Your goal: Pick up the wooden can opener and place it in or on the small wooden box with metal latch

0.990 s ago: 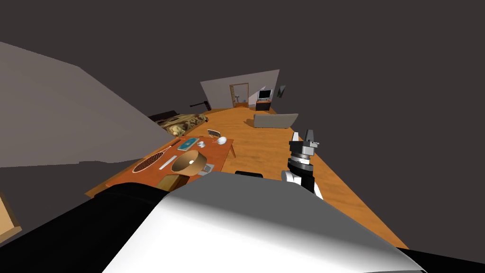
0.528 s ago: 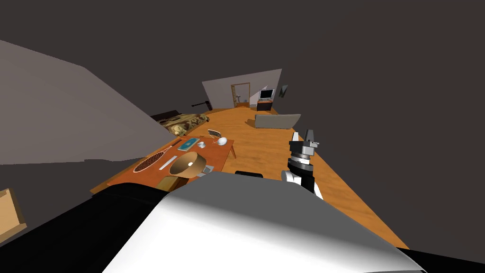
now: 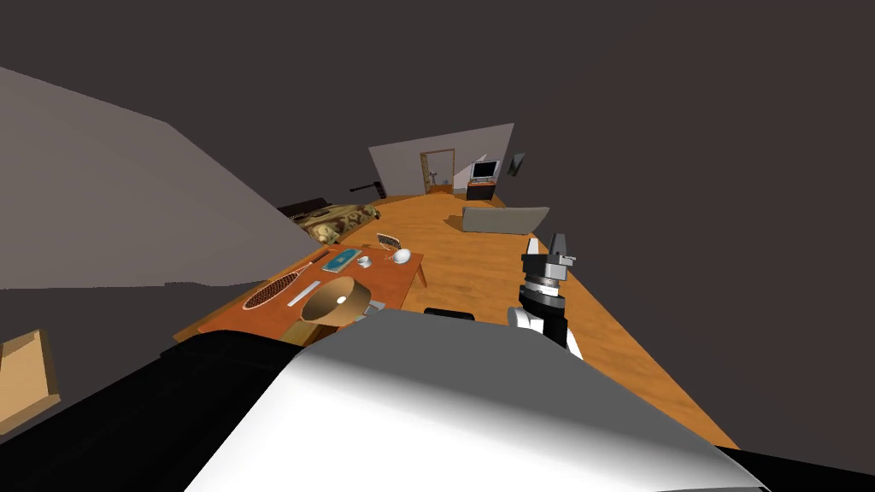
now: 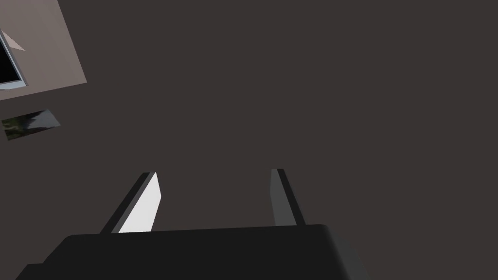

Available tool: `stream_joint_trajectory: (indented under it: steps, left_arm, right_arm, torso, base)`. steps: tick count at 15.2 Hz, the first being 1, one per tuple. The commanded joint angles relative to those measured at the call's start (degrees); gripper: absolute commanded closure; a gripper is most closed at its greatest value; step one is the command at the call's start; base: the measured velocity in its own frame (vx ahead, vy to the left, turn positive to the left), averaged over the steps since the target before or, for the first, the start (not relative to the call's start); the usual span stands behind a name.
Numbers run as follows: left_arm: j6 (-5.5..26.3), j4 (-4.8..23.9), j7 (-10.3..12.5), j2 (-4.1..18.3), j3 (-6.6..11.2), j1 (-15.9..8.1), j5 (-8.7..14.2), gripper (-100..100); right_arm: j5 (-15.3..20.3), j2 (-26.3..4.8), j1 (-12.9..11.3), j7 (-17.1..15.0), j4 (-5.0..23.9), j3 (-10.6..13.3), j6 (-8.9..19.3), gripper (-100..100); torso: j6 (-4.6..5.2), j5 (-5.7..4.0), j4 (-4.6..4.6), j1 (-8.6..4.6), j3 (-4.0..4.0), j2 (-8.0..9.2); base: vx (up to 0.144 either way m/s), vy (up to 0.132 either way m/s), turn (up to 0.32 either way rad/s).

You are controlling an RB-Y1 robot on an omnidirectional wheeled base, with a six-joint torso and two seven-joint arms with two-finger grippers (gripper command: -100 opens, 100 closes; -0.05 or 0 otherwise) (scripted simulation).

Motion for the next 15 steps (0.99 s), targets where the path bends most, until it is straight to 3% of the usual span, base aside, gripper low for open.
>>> stream_joint_trajectory:
  steps: [1,2,3,4,6,7,9,12,14,15]
  left_arm:
    - [-1.63,0.33,-0.16,0.09,0.44,-0.32,-0.76,100]
    - [-3.69,1.34,-0.46,0.2,1.88,-1.3,-2.91,100]
    - [-4.64,1.34,-0.46,0.2,1.88,-1.3,-2.91,100]
    - [-5.95,2.31,-0.76,0.29,3.26,-2.28,-4.97,100]
    - [-7.54,2.31,-0.76,0.29,3.26,-2.28,-4.97,100]
    - [-9.14,3.26,-1.05,0.37,4.58,-3.24,-6.91,100]
    - [-10.31,3.26,-1.05,0.37,4.58,-3.24,-6.91,100]
    - [-14.23,5.02,-1.64,0.48,7.01,-5.11,-10.47,100]
    - [-15.39,5.02,-1.64,0.48,7.01,-5.11,-10.47,100]
    - [-17.17,5.83,-1.93,0.51,8.12,-5.99,-12.06,100]
  right_arm:
    - [0.0,0.0,0.0,0.0,0.0,0.0,0.0,0]
    - [0.0,0.0,0.0,0.0,0.0,0.0,0.0,0]
    - [0.0,0.0,0.0,0.0,0.0,0.0,0.0,0]
    - [0.0,0.0,0.0,0.0,0.0,0.0,0.0,0]
    - [0.0,0.0,0.0,0.0,0.0,0.0,0.0,0]
    - [0.0,0.0,0.0,0.0,0.0,0.0,0.0,0]
    - [0.0,0.0,0.0,0.0,0.0,0.0,0.0,0]
    - [0.0,0.0,0.0,0.0,0.0,0.0,0.0,0]
    - [0.0,0.0,0.0,0.0,0.0,0.0,0.0,0]
    - [0.0,0.0,-0.01,0.0,0.0,0.0,0.0,0]
  torso:
    - [0.0,0.0,0.0,0.0,0.0,0.0]
    - [0.03,-0.01,0.01,-0.01,0.02,0.04]
    - [0.02,0.01,0.01,0.01,0.02,0.04]
    - [0.04,0.01,0.0,0.02,0.01,0.02]
    - [0.08,0.02,-0.01,0.03,-0.03,-0.05]
    - [0.11,0.02,-0.01,0.02,-0.01,-0.02]
    - [0.1,0.03,0.0,0.01,0.01,0.02]
    - [0.13,0.04,0.0,0.03,0.02,0.04]
    - [0.14,0.06,-0.01,0.05,0.01,0.03]
    - [0.17,0.05,0.0,0.05,0.02,0.06]
  base:
    - [0.044,0.001,0.016]
    - [0.054,0.006,0.048]
    - [0.065,0.007,0.067]
    - [0.076,0.01,0.068]
    - [0.066,0.002,0.037]
    - [0.051,0.002,0.048]
    - [0.046,-0.001,0.04]
    - [0.052,0.006,0.061]
    - [0.045,0.005,0.042]
    - [0.031,-0.002,0.033]
